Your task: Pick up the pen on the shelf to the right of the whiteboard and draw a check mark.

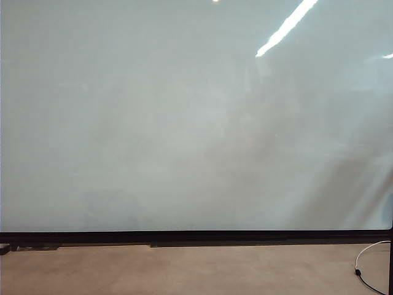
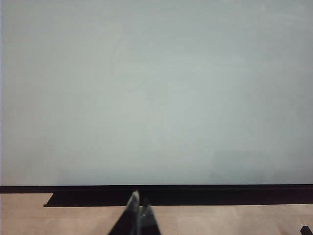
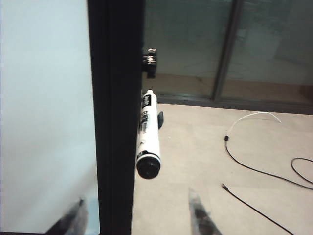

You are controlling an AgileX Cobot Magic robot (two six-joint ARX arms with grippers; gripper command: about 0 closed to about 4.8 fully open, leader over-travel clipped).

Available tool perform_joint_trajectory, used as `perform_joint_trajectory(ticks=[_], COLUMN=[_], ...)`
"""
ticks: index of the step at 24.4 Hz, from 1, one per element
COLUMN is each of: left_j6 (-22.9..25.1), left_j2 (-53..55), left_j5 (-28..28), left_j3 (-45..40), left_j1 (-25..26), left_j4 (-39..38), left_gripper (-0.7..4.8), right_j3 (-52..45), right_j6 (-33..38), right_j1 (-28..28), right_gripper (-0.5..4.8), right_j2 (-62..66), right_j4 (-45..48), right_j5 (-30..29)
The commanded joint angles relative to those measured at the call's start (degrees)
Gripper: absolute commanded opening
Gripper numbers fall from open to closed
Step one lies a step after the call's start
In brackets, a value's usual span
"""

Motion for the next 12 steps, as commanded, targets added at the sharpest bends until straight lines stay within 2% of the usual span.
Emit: perform_joint_trajectory(ticks=[1, 3, 8, 12], left_j6=[0.3, 0.3, 0.2, 0.3], left_j2=[0.0, 0.0, 0.0, 0.0], left_j5=[0.0, 0.0, 0.0, 0.0], left_j3=[0.2, 0.2, 0.2, 0.2], left_j1=[0.0, 0.0, 0.0, 0.0], left_j4=[0.7, 0.7, 0.7, 0.7], left_gripper=[-0.04, -0.04, -0.05, -0.04], right_j3=[2.7, 5.1, 8.0, 10.6], right_j6=[0.0, 0.2, 2.6, 6.8], right_j1=[-1.4, -2.4, -2.4, -2.4], right_gripper=[2.66, 2.65, 2.65, 2.65], right_j2=[3.6, 6.4, 9.7, 14.3], right_j4=[3.6, 4.6, 6.8, 10.3], right_j5=[-3.9, -6.8, -9.4, -12.2])
